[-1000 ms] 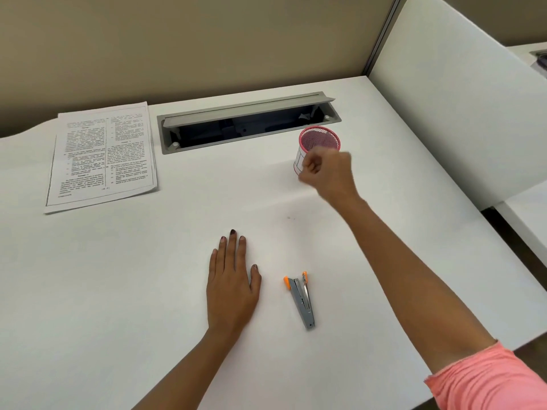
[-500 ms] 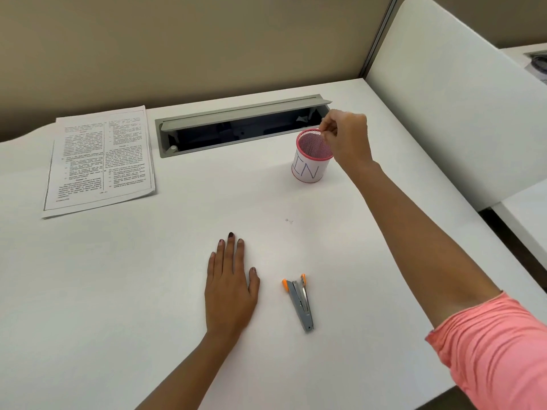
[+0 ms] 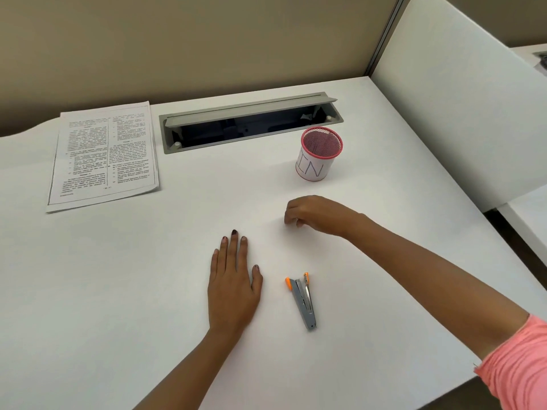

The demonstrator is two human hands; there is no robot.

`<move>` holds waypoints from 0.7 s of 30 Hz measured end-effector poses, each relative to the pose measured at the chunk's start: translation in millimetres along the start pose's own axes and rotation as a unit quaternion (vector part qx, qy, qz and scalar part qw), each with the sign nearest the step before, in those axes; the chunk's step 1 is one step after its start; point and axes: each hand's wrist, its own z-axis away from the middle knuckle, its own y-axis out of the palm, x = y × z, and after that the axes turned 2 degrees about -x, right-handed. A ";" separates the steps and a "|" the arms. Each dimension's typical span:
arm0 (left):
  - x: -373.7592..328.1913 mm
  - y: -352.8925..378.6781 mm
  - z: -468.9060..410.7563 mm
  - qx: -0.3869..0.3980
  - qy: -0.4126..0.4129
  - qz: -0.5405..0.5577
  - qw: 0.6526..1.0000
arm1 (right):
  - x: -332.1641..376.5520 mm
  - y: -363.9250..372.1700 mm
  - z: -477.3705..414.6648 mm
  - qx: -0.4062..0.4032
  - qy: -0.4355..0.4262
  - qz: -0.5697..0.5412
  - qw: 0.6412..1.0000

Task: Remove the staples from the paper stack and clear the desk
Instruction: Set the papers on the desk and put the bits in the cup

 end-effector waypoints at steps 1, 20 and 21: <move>0.1 0.0 0.2 -0.001 0.000 0.000 1.000 | 0.9 2.0 0.4 -0.001 -0.005 0.009 1.000; 0.0 0.1 0.0 0.003 0.000 -0.003 1.000 | 2.0 -1.5 -10.3 -0.012 0.050 0.009 0.999; -0.3 0.1 0.0 0.003 0.000 -0.003 1.000 | 2.9 -2.2 -11.2 -0.007 0.054 0.016 0.998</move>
